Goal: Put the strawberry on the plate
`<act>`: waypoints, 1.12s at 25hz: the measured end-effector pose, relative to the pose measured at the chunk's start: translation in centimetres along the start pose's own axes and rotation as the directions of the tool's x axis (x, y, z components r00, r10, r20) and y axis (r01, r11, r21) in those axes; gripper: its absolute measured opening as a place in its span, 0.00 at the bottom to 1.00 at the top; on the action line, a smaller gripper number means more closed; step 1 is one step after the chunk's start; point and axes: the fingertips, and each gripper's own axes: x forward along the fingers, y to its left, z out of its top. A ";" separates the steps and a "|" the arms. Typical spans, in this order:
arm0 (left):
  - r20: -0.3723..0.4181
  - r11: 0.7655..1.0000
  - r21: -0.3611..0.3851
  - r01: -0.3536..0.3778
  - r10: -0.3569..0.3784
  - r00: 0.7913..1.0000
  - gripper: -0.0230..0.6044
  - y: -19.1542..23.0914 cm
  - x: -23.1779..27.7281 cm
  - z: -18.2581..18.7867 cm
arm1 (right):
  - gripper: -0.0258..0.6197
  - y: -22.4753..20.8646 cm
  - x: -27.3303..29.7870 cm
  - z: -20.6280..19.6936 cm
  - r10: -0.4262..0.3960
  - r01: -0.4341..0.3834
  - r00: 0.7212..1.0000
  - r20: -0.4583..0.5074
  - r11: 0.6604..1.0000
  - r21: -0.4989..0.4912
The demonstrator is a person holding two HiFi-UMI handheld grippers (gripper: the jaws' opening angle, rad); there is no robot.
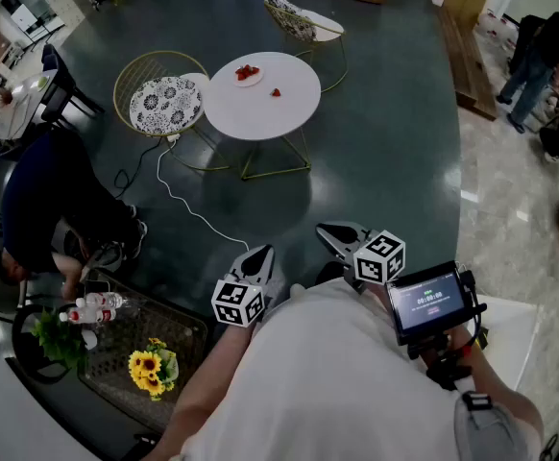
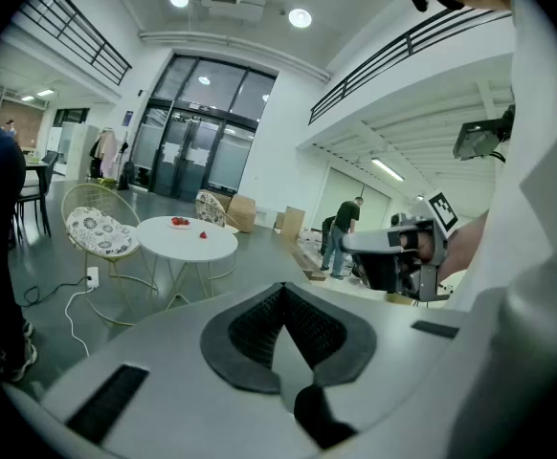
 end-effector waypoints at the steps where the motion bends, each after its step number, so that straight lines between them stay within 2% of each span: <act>1: -0.001 1.000 0.000 0.001 -0.001 1.000 0.05 0.0 0.0 0.0 | 0.05 0.1 0.0 0.0 0.000 0.000 1.000 0.001 1.000 -0.004; 12: -0.013 1.000 0.009 0.026 -0.026 1.000 0.05 -1.5 -0.2 -0.8 | 0.05 0.5 -1.6 -1.4 -0.031 0.031 0.999 -0.017 1.000 -0.003; 22: -0.035 0.996 0.039 0.075 -0.074 0.997 0.05 -3.5 0.8 -0.6 | 0.05 -0.4 -4.4 -1.8 -0.099 0.098 0.995 0.018 0.995 0.029; 28: -0.046 0.995 0.048 0.084 -0.082 0.996 0.05 -4.7 1.4 -0.8 | 0.05 -0.9 -5.3 -2.0 -0.104 0.103 0.994 0.025 0.994 0.040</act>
